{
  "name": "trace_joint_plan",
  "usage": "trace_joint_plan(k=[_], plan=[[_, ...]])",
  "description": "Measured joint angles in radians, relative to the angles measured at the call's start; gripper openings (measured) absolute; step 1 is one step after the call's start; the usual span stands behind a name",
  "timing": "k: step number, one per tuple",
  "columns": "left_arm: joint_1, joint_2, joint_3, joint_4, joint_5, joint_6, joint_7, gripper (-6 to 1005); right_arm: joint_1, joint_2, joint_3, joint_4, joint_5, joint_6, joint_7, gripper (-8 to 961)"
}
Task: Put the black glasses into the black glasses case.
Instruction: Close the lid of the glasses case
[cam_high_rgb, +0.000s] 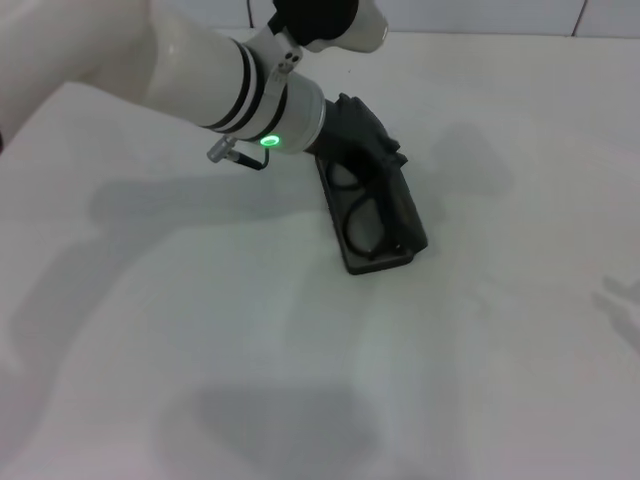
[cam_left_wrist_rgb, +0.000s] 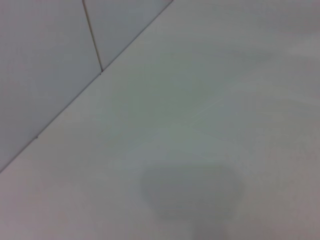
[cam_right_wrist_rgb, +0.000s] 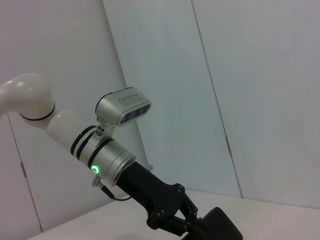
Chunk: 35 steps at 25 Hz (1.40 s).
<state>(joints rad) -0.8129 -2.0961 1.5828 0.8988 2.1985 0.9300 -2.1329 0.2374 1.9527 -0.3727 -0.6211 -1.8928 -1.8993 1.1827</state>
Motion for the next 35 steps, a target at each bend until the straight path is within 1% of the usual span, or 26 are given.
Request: trace_joint_plan(k=[15, 18, 25, 31, 35], plan=[[0.065, 0.002, -0.014, 0.012, -0.003, -0.004, 0.011, 146, 0.011, 0.002, 0.0, 0.0, -0.001, -0.006, 0.008, 204], [0.078, 0.003, -0.016, 0.009, -0.031, -0.005, 0.029, 145, 0.011, 0.002, -0.001, 0.0, -0.001, -0.008, 0.008, 205], [0.121, 0.004, -0.065, 0.004, -0.099, 0.011, 0.082, 145, 0.012, 0.002, 0.0, 0.0, -0.001, -0.019, 0.01, 209], [0.149, 0.004, -0.067, -0.02, -0.138, 0.024, 0.128, 146, 0.019, 0.002, 0.0, 0.0, 0.0, -0.034, 0.011, 221], [0.164, 0.004, -0.067, -0.041, -0.199, 0.035, 0.181, 146, 0.021, 0.003, 0.0, 0.0, 0.0, -0.054, 0.018, 229]])
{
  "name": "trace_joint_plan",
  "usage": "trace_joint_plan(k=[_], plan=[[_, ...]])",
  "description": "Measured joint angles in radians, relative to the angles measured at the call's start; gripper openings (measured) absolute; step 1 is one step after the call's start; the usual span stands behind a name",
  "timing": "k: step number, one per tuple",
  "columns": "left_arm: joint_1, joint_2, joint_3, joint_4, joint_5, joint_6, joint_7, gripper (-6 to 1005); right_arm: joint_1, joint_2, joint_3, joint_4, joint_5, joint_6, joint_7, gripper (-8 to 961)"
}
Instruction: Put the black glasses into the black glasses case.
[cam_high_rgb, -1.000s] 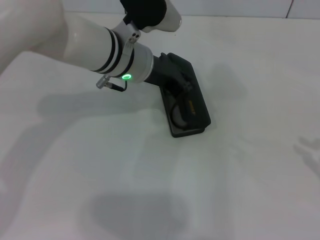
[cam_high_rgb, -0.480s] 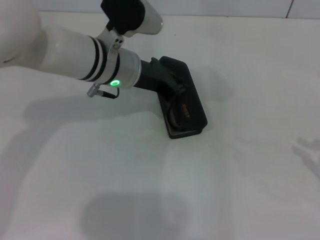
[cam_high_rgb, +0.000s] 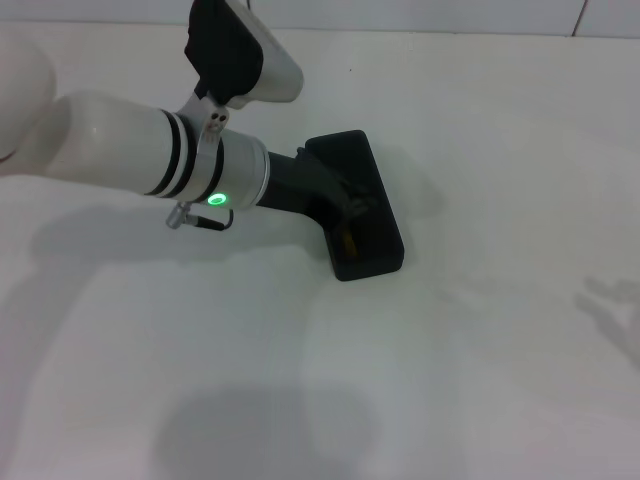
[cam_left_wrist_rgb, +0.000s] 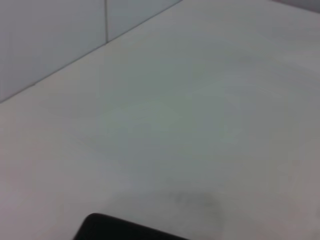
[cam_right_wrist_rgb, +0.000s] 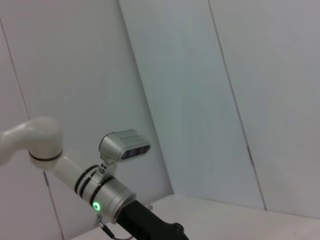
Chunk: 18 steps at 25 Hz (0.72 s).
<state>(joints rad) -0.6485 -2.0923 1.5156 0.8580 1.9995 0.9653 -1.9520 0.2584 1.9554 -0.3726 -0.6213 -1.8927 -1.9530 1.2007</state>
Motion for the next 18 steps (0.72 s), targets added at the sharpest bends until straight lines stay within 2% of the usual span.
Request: trace_joint_plan(k=[3, 7, 9, 11, 13, 15, 18], plan=[[0.03, 0.0, 0.0, 0.04, -0.045, 0.047, 0.034, 145, -0.001, 0.0, 0.0, 0.0, 0.0, -0.005, 0.005, 235], [0.121, 0.004, -0.003, 0.243, -0.131, 0.187, 0.05, 145, 0.003, 0.001, 0.0, 0.0, 0.0, -0.017, 0.018, 242], [0.148, 0.005, -0.028, 0.317, -0.174, 0.282, 0.056, 145, 0.015, 0.003, -0.009, -0.002, 0.0, -0.031, 0.034, 246], [0.158, 0.006, -0.096, 0.343, -0.237, 0.402, 0.075, 149, 0.03, 0.011, -0.023, -0.008, -0.002, -0.053, 0.036, 250], [0.161, 0.006, -0.189, 0.314, -0.329, 0.531, 0.122, 156, 0.048, 0.025, -0.041, -0.015, -0.003, -0.087, 0.026, 254], [0.162, 0.007, -0.305, 0.228, -0.437, 0.667, 0.222, 163, 0.067, 0.043, -0.057, -0.016, -0.002, -0.118, 0.014, 258], [0.174, 0.012, -0.475, 0.037, -0.562, 0.866, 0.473, 293, 0.104, 0.065, -0.111, 0.003, 0.003, -0.149, 0.011, 264]])
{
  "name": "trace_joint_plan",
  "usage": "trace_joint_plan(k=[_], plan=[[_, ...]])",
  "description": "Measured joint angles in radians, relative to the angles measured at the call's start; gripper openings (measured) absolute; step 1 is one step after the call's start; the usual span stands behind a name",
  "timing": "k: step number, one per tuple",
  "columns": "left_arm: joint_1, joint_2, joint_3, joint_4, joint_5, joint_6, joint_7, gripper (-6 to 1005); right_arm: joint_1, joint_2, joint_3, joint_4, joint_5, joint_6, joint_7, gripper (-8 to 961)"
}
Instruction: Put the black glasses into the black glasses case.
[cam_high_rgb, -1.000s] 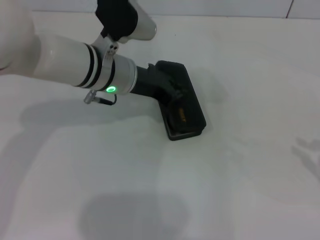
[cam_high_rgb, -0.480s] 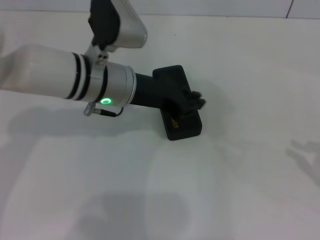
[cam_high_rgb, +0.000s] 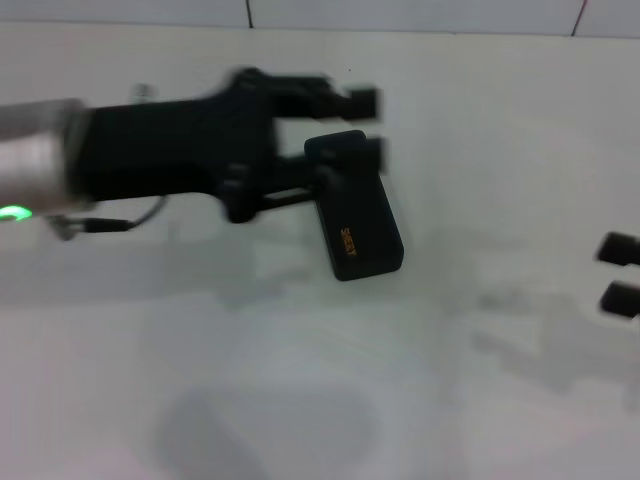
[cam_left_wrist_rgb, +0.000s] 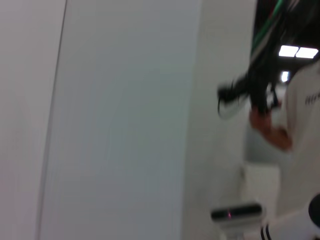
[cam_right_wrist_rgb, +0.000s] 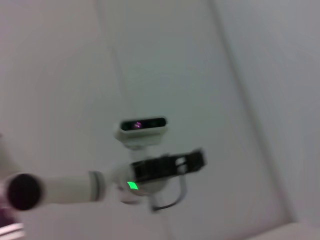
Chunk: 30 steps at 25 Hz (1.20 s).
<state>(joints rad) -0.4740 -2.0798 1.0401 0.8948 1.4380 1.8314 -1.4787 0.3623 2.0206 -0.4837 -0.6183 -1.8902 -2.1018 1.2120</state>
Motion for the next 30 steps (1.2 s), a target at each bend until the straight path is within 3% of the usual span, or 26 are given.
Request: trace_joint_plan(k=[3, 6, 8, 12, 19, 30], plan=[[0.029, 0.032, -0.101, -0.146, -0.019, 0.1, 0.188, 415, 0.042, 0.004, -0.077, 0.036, 0.017, -0.004, 0.004, 379], [0.051, 0.067, -0.104, -0.212, 0.006, 0.136, 0.242, 519, 0.07, 0.006, -0.128, 0.06, 0.067, -0.004, 0.004, 484], [0.066, 0.075, -0.104, -0.231, 0.03, 0.164, 0.278, 589, 0.081, 0.007, -0.172, 0.062, 0.113, -0.001, 0.005, 543], [0.093, 0.073, -0.105, -0.227, 0.081, 0.176, 0.299, 713, 0.091, 0.007, -0.236, 0.051, 0.162, 0.005, 0.011, 661], [0.104, 0.066, -0.107, -0.231, 0.102, 0.176, 0.338, 710, 0.131, 0.003, -0.273, 0.041, 0.158, 0.066, 0.095, 886], [0.105, 0.059, -0.109, -0.236, 0.125, 0.174, 0.341, 707, 0.132, 0.005, -0.376, -0.019, 0.175, 0.103, 0.136, 886]])
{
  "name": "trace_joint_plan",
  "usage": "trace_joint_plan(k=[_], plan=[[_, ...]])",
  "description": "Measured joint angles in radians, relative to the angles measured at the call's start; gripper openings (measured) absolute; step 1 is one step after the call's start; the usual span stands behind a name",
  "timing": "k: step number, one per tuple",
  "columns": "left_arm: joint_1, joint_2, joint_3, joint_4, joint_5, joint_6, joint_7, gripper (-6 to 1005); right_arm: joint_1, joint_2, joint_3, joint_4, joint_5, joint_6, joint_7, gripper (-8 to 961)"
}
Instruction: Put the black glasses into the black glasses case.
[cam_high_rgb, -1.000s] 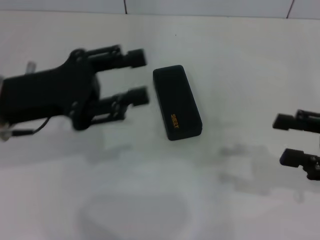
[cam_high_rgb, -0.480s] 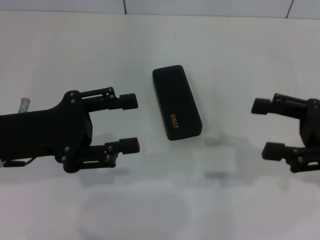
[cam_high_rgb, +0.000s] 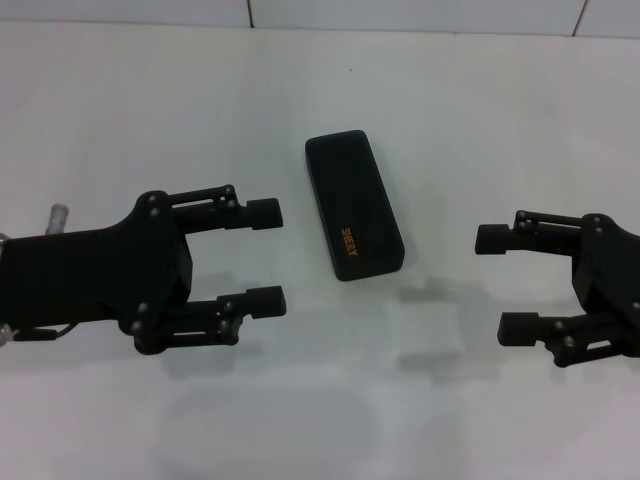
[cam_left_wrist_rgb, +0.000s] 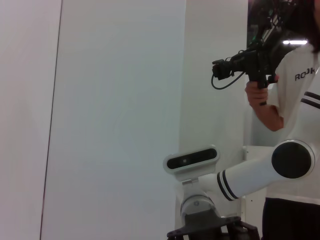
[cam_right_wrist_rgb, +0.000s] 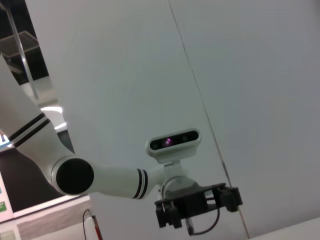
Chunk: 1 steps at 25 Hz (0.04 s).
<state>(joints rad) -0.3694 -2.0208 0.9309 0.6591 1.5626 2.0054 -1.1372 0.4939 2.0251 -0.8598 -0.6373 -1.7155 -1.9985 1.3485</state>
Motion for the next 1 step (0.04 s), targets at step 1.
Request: trace_joint_plan(k=[1], plan=[[-0.001, -0.001, -0.001, 0.0, 0.0, 0.0, 0.0, 707, 0.0, 0.0, -0.004, -0.006, 0.001, 0.003, 0.0, 886]])
